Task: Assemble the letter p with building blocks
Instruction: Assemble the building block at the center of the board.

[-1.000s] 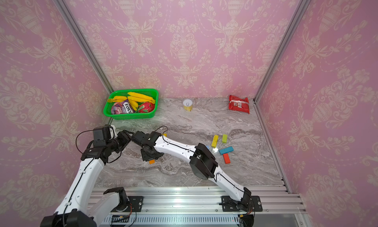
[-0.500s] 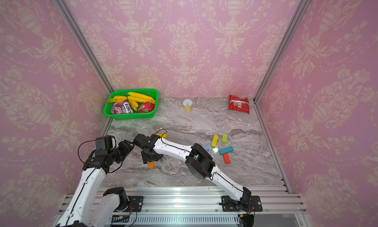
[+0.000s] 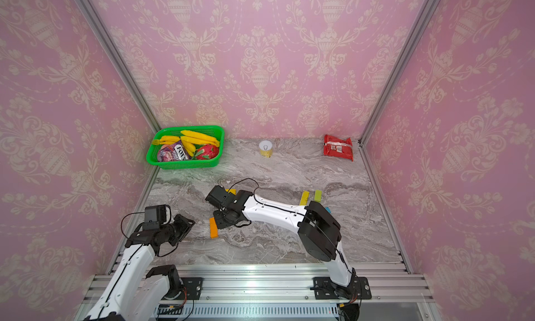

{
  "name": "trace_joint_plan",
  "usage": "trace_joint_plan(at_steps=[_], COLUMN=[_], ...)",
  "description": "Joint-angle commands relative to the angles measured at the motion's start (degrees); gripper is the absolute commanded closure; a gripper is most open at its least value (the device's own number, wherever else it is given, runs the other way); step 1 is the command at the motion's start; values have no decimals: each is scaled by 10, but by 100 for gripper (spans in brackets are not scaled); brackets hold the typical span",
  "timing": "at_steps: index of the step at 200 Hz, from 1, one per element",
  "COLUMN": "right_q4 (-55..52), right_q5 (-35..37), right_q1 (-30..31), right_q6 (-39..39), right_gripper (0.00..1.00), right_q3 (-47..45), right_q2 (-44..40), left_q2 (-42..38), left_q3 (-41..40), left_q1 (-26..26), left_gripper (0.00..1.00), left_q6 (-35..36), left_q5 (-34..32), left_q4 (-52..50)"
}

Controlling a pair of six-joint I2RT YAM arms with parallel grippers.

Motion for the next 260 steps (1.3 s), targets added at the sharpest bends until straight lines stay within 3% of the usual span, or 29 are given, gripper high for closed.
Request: trace_joint_plan(at_steps=[1, 20, 43, 96, 136, 214, 260], right_q4=[43, 52, 87, 80, 45, 4, -9], right_q5=[-38, -61, -115, -195, -209, -212, -208], right_q1=[-29, -33, -37, -39, -42, -53, -63], right_q6=[-16, -47, -54, -63, -69, -59, -53], right_gripper=[91, 91, 91, 91, 91, 90, 91], right_q3=[-60, -59, -48, 23, 76, 158, 193], right_q2=[3, 19, 51, 123, 165, 217, 237], left_q2=[-6, -2, 27, 101, 184, 276, 280], left_q3=[-18, -34, -53, -49, -40, 9, 42], left_q1=[-38, -74, -109, -114, -115, -116, -115], left_gripper=[85, 100, 100, 100, 100, 100, 100], left_q6=[-25, -47, -68, -70, -80, -72, -58], left_q5=[-2, -22, -36, -35, -6, 0, -20], left_q4=[16, 30, 61, 117, 190, 223, 193])
